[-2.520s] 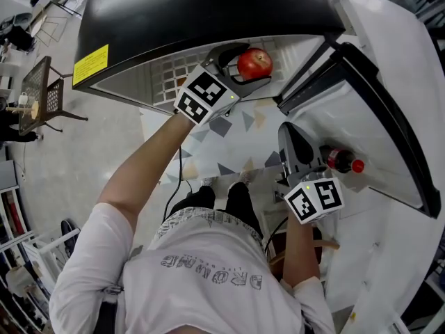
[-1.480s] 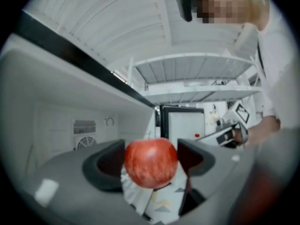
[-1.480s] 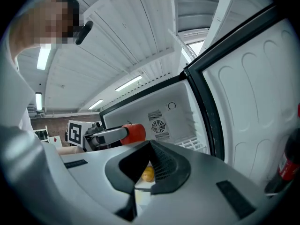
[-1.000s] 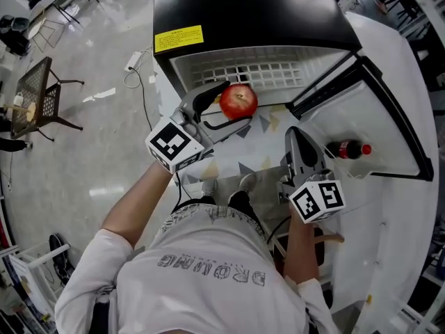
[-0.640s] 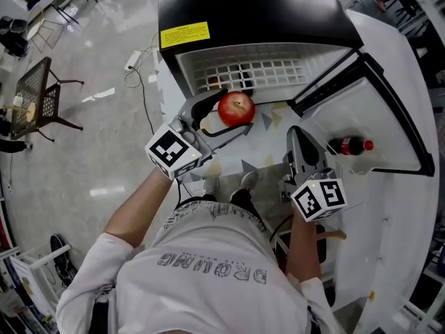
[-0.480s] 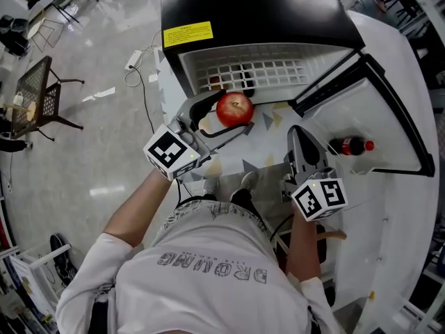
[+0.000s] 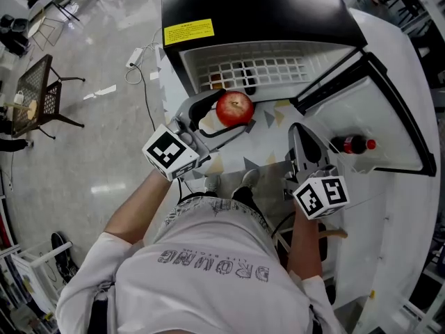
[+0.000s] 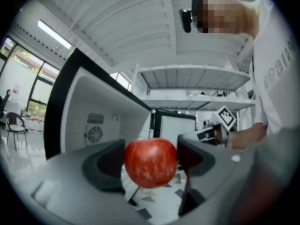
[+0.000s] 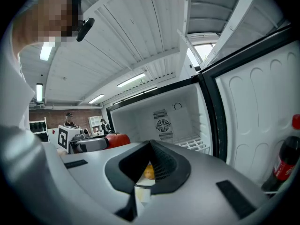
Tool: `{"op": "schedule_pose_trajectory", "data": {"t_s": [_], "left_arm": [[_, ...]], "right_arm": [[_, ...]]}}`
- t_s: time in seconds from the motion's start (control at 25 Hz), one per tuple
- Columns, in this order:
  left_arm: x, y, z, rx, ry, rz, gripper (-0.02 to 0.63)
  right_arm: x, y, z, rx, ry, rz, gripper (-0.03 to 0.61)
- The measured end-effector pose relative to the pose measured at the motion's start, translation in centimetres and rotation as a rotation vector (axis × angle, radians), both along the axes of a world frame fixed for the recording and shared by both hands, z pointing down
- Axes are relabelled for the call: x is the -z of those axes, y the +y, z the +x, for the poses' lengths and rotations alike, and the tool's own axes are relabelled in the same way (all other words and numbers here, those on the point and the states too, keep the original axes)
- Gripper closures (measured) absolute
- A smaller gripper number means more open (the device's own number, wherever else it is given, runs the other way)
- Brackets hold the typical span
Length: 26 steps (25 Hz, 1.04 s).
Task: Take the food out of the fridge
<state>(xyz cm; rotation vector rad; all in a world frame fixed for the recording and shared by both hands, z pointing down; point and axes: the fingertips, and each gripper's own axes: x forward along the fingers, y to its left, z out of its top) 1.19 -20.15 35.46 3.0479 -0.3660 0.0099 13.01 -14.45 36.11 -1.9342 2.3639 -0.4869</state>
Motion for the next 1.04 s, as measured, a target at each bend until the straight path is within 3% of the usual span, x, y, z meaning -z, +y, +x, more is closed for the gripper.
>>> {"op": "schedule_pose_trajectory", "data": {"t_s": [1.04], "left_arm": [[1.2,0.7,1.8,-0.012,0.012,0.014,0.260]], "right_arm": [[-0.3,0.3,0.8,0.023,0.001,-0.009,0.581]]}}
